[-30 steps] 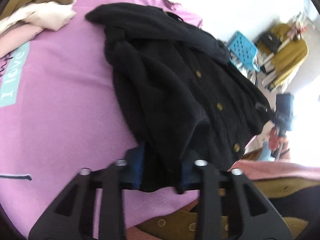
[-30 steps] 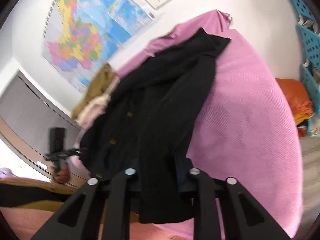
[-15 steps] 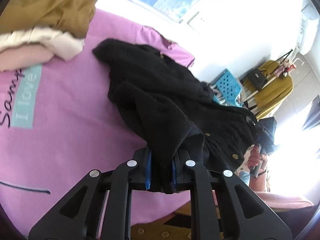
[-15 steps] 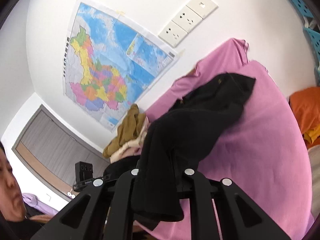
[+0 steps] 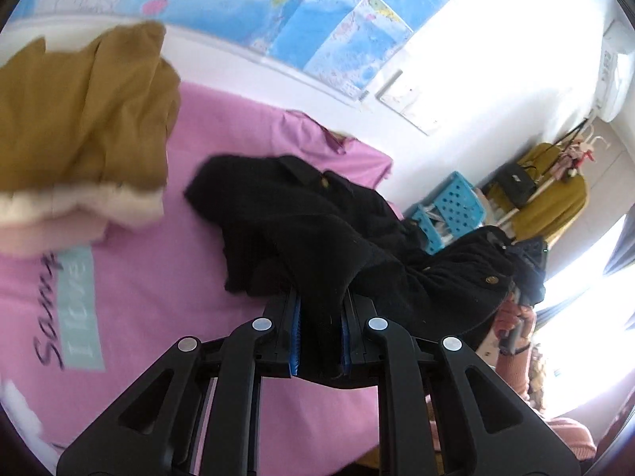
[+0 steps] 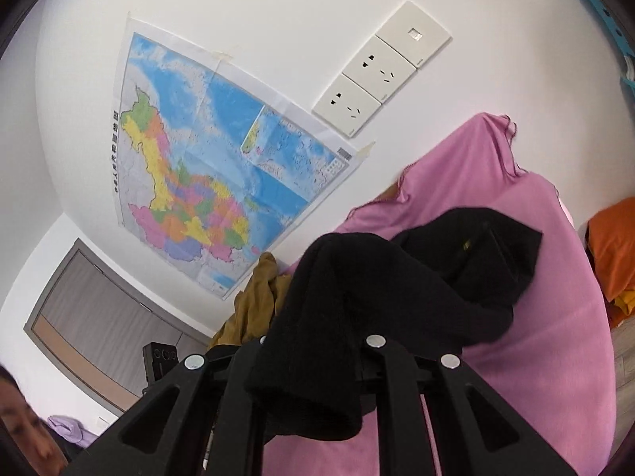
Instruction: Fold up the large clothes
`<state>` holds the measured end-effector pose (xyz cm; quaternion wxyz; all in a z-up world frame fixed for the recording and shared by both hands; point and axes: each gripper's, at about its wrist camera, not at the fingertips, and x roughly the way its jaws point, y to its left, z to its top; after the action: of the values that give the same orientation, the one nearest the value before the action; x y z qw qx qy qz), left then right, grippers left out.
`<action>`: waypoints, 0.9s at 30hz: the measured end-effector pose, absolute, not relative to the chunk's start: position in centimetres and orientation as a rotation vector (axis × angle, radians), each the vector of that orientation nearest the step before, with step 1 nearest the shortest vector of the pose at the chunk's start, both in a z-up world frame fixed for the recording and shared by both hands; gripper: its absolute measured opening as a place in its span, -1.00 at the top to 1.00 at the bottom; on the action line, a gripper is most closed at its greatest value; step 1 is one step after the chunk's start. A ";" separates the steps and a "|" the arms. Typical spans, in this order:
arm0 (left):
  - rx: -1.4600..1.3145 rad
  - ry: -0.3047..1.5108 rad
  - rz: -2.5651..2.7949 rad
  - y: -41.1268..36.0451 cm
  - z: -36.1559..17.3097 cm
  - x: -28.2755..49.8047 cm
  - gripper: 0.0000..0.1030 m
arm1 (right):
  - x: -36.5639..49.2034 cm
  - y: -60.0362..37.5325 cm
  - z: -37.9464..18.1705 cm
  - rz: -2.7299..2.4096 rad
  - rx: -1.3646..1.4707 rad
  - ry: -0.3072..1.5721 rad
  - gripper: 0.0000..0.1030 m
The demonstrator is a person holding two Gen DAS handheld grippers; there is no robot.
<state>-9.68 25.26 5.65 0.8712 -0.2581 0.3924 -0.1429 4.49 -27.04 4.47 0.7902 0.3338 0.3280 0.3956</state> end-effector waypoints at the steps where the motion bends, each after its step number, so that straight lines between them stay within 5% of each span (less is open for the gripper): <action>1: -0.538 0.823 -0.298 25.3 6.0 -9.2 0.71 | 5.0 -27.0 4.6 0.846 0.724 0.709 0.79; 21: -0.583 0.946 -0.155 29.1 4.9 5.1 0.68 | 20.7 -23.8 1.6 0.608 0.786 0.921 0.76; 27: -0.600 1.006 -0.072 30.3 2.1 8.6 0.64 | 23.7 -22.0 -0.9 0.547 0.757 1.012 0.60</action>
<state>8.55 30.26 2.13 0.8327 -0.2832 0.4747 -0.0340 23.74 -22.04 -0.95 0.7723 0.3493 0.4669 0.2522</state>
